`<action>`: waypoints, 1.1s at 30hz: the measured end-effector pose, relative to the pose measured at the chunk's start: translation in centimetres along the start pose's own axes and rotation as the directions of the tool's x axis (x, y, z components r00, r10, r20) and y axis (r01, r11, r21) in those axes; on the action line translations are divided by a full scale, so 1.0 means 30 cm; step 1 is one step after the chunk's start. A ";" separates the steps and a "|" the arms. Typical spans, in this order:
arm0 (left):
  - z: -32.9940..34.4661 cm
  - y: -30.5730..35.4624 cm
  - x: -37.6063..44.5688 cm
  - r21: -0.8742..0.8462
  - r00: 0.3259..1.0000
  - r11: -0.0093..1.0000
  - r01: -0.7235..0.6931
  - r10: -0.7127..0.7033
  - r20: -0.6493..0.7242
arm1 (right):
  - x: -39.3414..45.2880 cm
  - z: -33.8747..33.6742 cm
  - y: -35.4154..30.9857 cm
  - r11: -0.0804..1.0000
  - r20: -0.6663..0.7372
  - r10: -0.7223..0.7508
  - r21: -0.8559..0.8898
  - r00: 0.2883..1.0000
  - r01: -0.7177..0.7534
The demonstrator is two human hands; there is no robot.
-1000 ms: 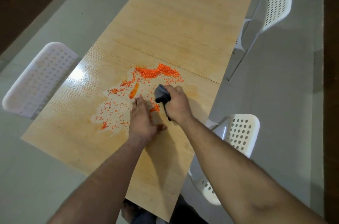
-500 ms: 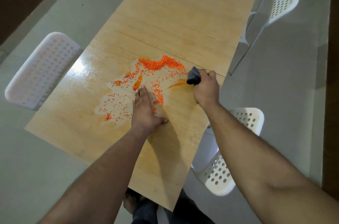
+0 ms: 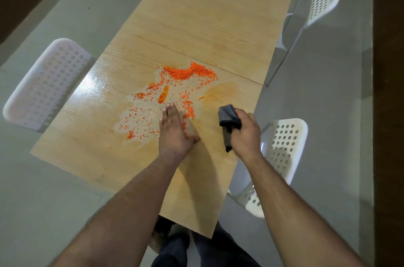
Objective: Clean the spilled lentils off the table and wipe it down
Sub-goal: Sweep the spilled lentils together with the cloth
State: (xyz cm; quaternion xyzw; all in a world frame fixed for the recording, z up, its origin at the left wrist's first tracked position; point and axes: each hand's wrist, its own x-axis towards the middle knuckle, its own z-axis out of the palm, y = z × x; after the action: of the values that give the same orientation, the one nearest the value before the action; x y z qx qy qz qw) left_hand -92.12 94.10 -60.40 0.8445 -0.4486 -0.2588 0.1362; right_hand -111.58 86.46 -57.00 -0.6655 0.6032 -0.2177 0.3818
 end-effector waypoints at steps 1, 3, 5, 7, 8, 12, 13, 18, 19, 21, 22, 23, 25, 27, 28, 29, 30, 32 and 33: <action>-0.002 -0.003 -0.009 0.010 1.000 1.000 -0.005 0.005 0.007 | -0.032 -0.011 0.021 0.999 -0.042 0.026 -0.028 0.999 -0.027; -0.013 -0.015 -0.026 0.027 1.000 1.000 -0.013 0.013 0.017 | -0.094 -0.010 0.051 0.994 -0.074 0.047 -0.096 0.996 -0.054; -0.023 -0.035 -0.042 0.040 0.999 0.999 -0.029 0.028 0.021 | -0.148 0.021 0.069 0.983 -0.070 0.072 -0.165 0.995 -0.083; -0.033 -0.064 -0.058 0.064 0.998 0.997 -0.050 0.048 0.033 | -0.192 0.073 0.064 0.969 -0.082 0.080 -0.228 0.993 -0.097; -0.037 -0.080 -0.065 0.073 0.998 0.996 -0.055 0.053 0.036 | -0.211 0.103 0.050 0.967 -0.100 0.083 -0.232 0.992 -0.105; -0.062 -0.140 -0.085 0.068 0.997 0.995 -0.071 0.069 0.034 | -0.229 0.246 -0.071 0.982 -0.121 0.121 -0.133 0.985 -0.137; -0.068 -0.153 -0.092 0.060 0.997 0.995 -0.080 0.079 0.027 | -0.222 0.283 -0.107 0.986 -0.083 0.115 -0.110 0.990 -0.124; -0.114 -0.224 -0.114 -0.011 0.994 0.994 -0.110 0.110 0.027 | -0.206 0.363 -0.214 0.996 0.053 0.086 0.017 0.995 -0.087; -0.129 -0.233 -0.106 -0.011 0.994 0.994 -0.110 0.110 0.025 | -0.213 0.349 -0.216 0.999 0.034 0.050 0.019 0.998 -0.051; -0.150 -0.242 -0.082 0.004 0.994 0.994 -0.111 0.111 0.023 | -0.212 0.299 -0.189 1.000 -0.047 -0.002 -0.004 0.999 0.002; -0.154 -0.243 -0.066 0.008 0.994 0.994 -0.108 0.108 0.025 | -0.198 0.269 -0.168 0.999 -0.104 -0.007 -0.038 0.995 0.003; -0.152 -0.239 -0.052 0.006 0.994 0.994 -0.107 0.107 0.027 | -0.181 0.233 -0.140 0.997 -0.162 0.003 -0.082 0.987 -0.016; -0.141 -0.220 -0.032 -0.002 0.994 0.994 -0.107 0.107 0.022 | -0.142 0.159 -0.078 0.980 -0.256 0.037 -0.182 0.966 -0.086; -0.119 -0.193 -0.014 -0.015 0.995 0.995 -0.099 0.099 0.012 | -0.102 0.108 -0.025 0.948 -0.292 0.060 -0.284 0.955 -0.146; -0.105 -0.178 -0.009 -0.012 0.995 0.995 -0.100 0.100 0.017 | -0.092 0.097 -0.007 0.928 -0.285 0.075 -0.330 0.956 -0.171; -0.092 -0.163 -0.008 -0.002 0.994 0.995 -0.102 0.102 0.024 | -0.096 0.100 0.004 0.912 -0.267 0.080 -0.370 0.960 -0.178; -0.082 -0.149 -0.005 0.011 0.994 0.994 -0.105 0.105 0.031 | -0.106 0.114 0.009 0.904 -0.242 0.072 -0.395 0.968 -0.166; -0.067 -0.114 0.011 0.023 0.994 0.995 -0.098 0.097 0.045 | -0.127 0.152 -0.011 0.918 -0.198 0.047 -0.377 0.979 -0.120; -0.062 -0.104 0.022 0.028 0.995 0.996 -0.091 0.089 0.049 | -0.132 0.178 -0.030 0.935 -0.175 0.045 -0.338 0.984 -0.103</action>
State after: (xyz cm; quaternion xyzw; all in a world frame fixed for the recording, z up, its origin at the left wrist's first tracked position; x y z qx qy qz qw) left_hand -88.64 95.31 -60.51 0.8190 -0.4931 -0.2656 0.1244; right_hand -107.73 91.58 -58.91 -0.6788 0.6861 -0.1480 0.2158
